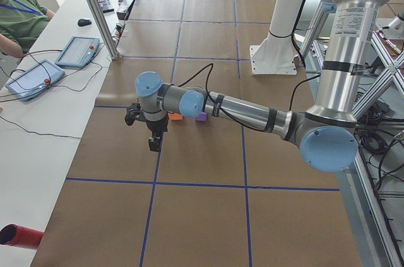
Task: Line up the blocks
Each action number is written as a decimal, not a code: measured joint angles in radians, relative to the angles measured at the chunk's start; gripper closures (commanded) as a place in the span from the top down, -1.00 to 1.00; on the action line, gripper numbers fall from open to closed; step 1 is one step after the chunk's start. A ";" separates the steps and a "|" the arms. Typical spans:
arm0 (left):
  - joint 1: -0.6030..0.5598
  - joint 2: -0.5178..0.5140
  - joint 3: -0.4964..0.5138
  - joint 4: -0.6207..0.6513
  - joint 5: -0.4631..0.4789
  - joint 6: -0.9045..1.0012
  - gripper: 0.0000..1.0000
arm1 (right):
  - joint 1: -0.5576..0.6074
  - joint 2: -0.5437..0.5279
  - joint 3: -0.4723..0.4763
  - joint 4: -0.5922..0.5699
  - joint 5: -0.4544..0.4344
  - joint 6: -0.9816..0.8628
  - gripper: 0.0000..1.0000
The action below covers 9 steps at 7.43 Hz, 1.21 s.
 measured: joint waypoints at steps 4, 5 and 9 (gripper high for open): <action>-0.105 0.031 0.126 0.004 -0.014 0.087 1.00 | 0.000 0.000 0.000 0.000 0.000 0.000 1.00; -0.108 0.032 0.129 0.005 -0.013 0.085 1.00 | 0.000 0.000 0.000 0.000 0.000 0.000 1.00; -0.110 0.032 0.130 0.007 -0.014 0.091 1.00 | 0.000 0.000 0.001 0.000 0.000 0.000 1.00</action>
